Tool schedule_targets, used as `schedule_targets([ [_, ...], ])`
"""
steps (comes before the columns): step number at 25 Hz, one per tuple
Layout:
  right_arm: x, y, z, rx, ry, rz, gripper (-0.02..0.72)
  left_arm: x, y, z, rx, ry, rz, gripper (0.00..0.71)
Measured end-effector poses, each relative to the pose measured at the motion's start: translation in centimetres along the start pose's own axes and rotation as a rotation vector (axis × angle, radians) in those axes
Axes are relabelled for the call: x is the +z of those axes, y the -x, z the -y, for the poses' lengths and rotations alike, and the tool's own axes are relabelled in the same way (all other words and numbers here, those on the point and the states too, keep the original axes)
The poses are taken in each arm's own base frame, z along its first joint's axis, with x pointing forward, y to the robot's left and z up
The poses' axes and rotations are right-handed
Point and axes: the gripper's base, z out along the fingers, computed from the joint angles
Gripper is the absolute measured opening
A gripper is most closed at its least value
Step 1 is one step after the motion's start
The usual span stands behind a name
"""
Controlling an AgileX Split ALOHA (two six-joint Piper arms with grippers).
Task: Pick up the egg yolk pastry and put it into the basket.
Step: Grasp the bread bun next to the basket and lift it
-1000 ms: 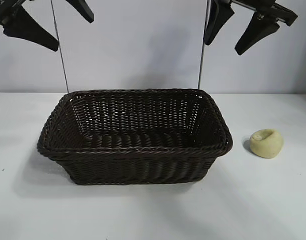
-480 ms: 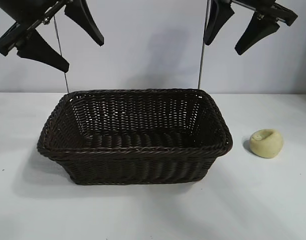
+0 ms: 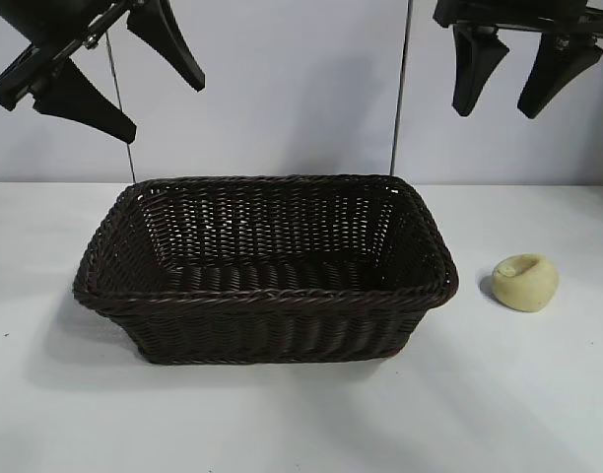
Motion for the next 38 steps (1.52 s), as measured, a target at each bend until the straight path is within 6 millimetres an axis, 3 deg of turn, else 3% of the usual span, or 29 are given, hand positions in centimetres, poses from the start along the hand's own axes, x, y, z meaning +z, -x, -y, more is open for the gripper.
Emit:
schedule_targets([
  [4, -0.1, -0.1, 1.8, 0.041, -0.014, 0.001, 0.496, 0.0, 0.0, 0.0, 0.0, 0.0, 0.0, 0.535],
  [12, 0.5, 0.0, 1.4, 0.061, 0.039, -0.01, 0.496, 0.0, 0.0, 0.0, 0.0, 0.0, 0.0, 0.535],
  [15, 2.2, -0.3, 1.3, 0.066, 0.047, -0.057, 0.496, 0.0, 0.0, 0.0, 0.0, 0.0, 0.0, 0.535],
  [24, 9.4, -3.2, 1.5, 0.083, 0.052, -0.268, 0.496, 0.0, 0.0, 0.0, 0.0, 0.0, 0.004, 0.535],
  [38, 14.6, -3.6, 2.0, 0.085, 0.022, -0.299, 0.495, 0.0, 0.1, 0.0, 0.0, 0.0, 0.006, 0.535],
])
